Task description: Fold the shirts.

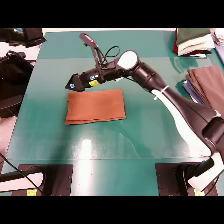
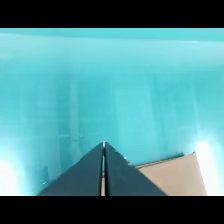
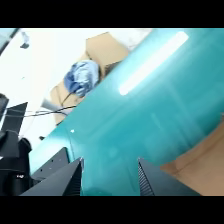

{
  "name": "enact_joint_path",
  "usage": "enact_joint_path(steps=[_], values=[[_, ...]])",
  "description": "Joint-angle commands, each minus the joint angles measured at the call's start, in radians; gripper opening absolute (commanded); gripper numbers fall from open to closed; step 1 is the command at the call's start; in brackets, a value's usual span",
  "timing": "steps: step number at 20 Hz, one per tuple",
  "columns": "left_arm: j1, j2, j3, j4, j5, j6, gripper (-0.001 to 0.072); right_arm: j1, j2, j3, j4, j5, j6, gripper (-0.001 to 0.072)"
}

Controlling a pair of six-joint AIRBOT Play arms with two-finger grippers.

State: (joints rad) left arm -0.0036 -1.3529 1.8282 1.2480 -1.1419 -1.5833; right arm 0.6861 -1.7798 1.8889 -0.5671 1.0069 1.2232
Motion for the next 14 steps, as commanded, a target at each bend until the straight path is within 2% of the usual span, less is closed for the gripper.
enact_joint_path(steps=[1, 4, 8, 10, 14], values=[[0.016, 0.032, 0.002, 0.001, -0.011, 0.014, 0.0027, -0.05, -0.026, 0.021, -0.043, 0.118, -0.019, 0.04], [-0.02, 0.032, 0.002, 0.003, -0.01, 0.029, 0.0027, -0.2, 0.07, -0.172, -0.129, 0.169, -0.004, 0.0399], [-0.086, 0.023, 0.002, 0.002, -0.002, 0.056, 0.0028, -0.431, 0.195, -0.532, -0.229, 0.127, 0.092, 0.0414], [-0.107, 0.015, 0.001, 0.003, -0.002, 0.074, 0.0028, -0.521, 0.21, -0.668, -0.184, 0.093, 0.093, 0.0622], [-0.111, -0.008, -0.003, -0.002, -0.002, 0.073, 0.0028, -0.552, 0.147, -0.797, 0.006, 0.054, 0.067, 0.0618]])
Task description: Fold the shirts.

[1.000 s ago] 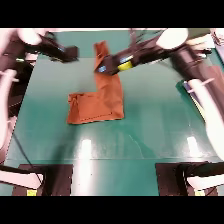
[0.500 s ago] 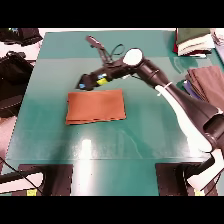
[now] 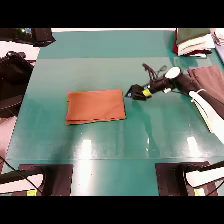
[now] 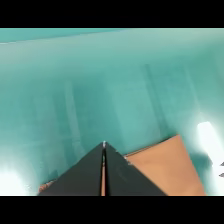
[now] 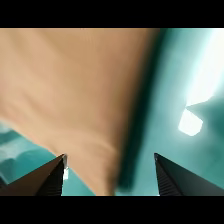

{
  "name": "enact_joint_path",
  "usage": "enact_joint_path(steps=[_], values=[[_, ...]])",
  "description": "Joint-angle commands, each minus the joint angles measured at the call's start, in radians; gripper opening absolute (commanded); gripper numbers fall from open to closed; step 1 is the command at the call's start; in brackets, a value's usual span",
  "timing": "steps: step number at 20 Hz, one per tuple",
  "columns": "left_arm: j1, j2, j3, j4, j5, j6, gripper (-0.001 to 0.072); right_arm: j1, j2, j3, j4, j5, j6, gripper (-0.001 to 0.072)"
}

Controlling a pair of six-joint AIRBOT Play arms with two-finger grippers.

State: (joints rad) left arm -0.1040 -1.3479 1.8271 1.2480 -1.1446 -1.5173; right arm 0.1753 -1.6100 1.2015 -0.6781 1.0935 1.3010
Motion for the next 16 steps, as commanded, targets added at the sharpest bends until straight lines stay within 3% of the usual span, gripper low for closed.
enact_joint_path(steps=[1, 2, 6, 8, 9, 10, 13, 16], values=[[-0.011, -0.018, -0.002, -0.002, -0.001, 0.007, 0.0028, -0.022, -0.043, -0.117, 0.171, -0.051, -0.039, 0.0596], [-0.011, -0.022, -0.002, -0.003, -0.001, 0.007, 0.0028, 0.003, -0.062, -0.116, 0.212, -0.073, -0.054, 0.0554], [-0.011, -0.023, -0.002, -0.013, -0.001, 0.007, 0.0028, 0.148, -0.148, -0.036, 0.287, -0.184, -0.057, 0.0546], [-0.011, -0.023, -0.002, -0.029, -0.001, 0.007, 0.0028, 0.213, -0.201, 0.05, 0.294, -0.199, -0.057, 0.0411], [-0.011, -0.023, -0.002, -0.041, 0.0, 0.007, 0.0028, 0.241, -0.229, 0.097, 0.293, -0.196, -0.057, 0.0402], [-0.011, -0.023, -0.002, -0.06, 0.0, 0.007, 0.0028, 0.267, -0.252, 0.143, 0.291, -0.196, -0.058, 0.0329], [-0.021, -0.023, -0.002, -0.101, 0.0, 0.007, 0.0027, 0.29, -0.279, 0.251, 0.277, -0.185, -0.106, 0.0021], [-0.06, -0.023, -0.002, -0.1, 0.003, 0.007, 0.0027, 0.214, -0.237, 0.334, 0.144, -0.165, -0.093, 0.002]])
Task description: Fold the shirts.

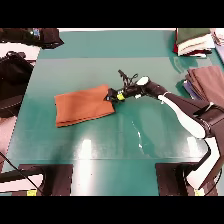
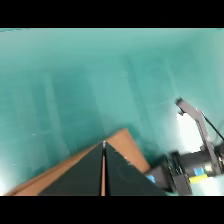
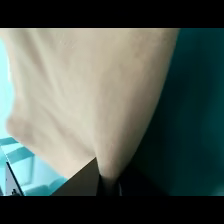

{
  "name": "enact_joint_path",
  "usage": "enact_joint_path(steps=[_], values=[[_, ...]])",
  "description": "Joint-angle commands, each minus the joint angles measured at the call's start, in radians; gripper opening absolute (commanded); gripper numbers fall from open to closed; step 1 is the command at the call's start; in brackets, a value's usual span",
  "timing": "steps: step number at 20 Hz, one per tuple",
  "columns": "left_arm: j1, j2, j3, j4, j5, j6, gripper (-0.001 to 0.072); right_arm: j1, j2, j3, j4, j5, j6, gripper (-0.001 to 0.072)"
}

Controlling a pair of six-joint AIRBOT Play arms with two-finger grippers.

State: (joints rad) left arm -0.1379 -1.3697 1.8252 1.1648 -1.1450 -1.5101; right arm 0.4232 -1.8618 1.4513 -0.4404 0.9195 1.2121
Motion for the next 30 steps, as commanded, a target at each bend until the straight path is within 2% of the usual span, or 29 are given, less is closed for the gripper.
enact_joint_path(steps=[1, 6, 11, 15, 19, 25, 30], values=[[-0.044, -0.001, 0.0, -0.016, 0.007, 0.0, 0.0027, -0.077, 0.042, 0.1, -0.149, 0.018, 0.014, 0.002], [-0.142, -0.001, 0.0, -0.014, 0.046, 0.0, 0.0027, -0.417, 0.199, 0.177, -0.375, 0.089, 0.074, 0.002], [-0.211, -0.001, 0.0, -0.017, 0.087, -0.002, 0.0028, -0.799, 0.255, 0.296, -0.399, 0.14, 0.074, 0.002], [-0.234, -0.001, 0.0, -0.02, 0.086, -0.009, 0.0027, -0.985, 0.255, 0.362, -0.398, 0.123, 0.074, 0.002], [-0.234, -0.001, 0.0, -0.022, 0.085, -0.03, 0.0028, -1.062, 0.229, 0.42, -0.389, 0.14, 0.075, 0.002], [-0.234, -0.001, 0.0, -0.021, 0.074, -0.03, 0.0027, -1.043, 0.214, 0.639, -0.39, 0.144, 0.074, 0.002], [-0.234, -0.001, 0.0, -0.021, 0.074, -0.026, 0.0028, -1.049, 0.277, 0.644, -0.392, 0.133, 0.038, 0.002]])
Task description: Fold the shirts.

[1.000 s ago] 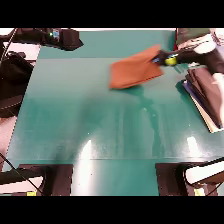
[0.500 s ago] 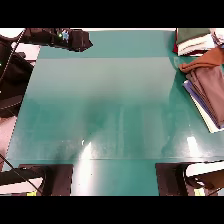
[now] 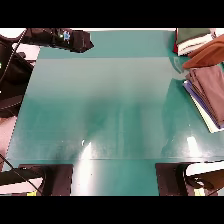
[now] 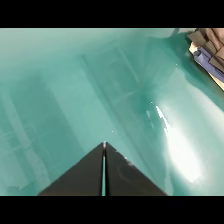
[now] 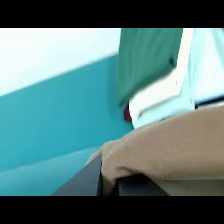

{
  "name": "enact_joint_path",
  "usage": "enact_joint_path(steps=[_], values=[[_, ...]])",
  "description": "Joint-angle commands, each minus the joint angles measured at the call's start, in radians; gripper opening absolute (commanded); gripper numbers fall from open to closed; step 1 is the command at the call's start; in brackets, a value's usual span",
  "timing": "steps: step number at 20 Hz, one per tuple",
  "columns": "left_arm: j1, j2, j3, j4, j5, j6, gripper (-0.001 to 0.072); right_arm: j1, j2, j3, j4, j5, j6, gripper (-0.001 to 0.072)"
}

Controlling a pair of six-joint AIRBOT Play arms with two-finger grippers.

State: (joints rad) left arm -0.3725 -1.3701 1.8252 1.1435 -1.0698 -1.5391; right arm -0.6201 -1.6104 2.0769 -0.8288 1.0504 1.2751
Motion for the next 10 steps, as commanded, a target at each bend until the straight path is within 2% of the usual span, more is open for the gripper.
enact_joint_path(steps=[1, 4, 10], values=[[0.0, 0.0, 0.0, 0.0, -0.003, 0.003, 0.0028, -0.006, 0.048, -0.008, -0.005, 0.004, -0.052, 0.002], [0.0, 0.0, 0.0, 0.001, -0.019, 0.003, 0.0028, -0.026, 0.134, -0.146, -0.077, 0.015, -0.103, 0.002], [0.0, 0.0, 0.0, 0.002, -0.032, 0.025, 0.0028, -0.147, 0.309, -0.44, -0.319, 0.116, -0.11, 0.002]])
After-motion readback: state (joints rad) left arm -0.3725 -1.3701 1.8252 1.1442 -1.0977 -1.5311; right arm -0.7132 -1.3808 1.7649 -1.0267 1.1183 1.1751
